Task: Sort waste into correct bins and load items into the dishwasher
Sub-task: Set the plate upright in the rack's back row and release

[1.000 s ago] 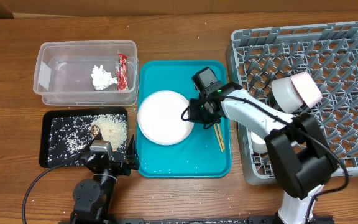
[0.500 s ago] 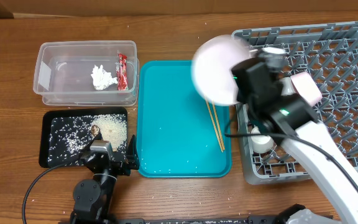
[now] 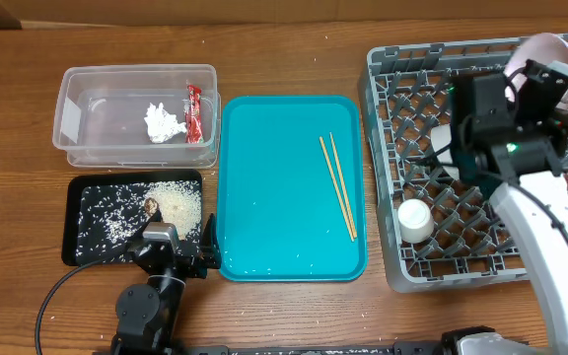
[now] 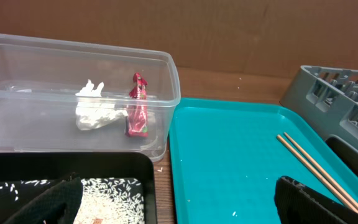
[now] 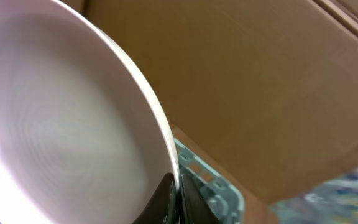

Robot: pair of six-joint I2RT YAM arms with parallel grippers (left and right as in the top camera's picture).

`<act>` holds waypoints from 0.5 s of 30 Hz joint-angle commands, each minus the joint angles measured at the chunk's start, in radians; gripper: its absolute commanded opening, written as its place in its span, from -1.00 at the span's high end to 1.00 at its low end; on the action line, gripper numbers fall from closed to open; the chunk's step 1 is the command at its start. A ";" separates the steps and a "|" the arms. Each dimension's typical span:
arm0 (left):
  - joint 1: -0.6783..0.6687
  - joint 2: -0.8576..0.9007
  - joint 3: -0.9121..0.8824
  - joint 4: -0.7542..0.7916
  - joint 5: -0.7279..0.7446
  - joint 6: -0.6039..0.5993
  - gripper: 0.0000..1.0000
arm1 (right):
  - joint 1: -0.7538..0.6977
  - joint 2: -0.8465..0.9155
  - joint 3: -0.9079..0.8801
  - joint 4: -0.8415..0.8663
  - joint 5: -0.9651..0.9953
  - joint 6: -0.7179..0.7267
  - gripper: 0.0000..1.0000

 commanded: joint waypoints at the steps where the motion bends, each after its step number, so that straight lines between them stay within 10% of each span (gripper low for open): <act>1: 0.006 -0.011 -0.004 0.003 0.008 -0.010 -1.00 | -0.040 0.060 0.016 0.032 0.071 -0.114 0.92; 15: 0.006 -0.011 -0.004 0.004 0.008 -0.010 -1.00 | -0.088 0.247 0.016 0.170 0.200 -0.433 0.92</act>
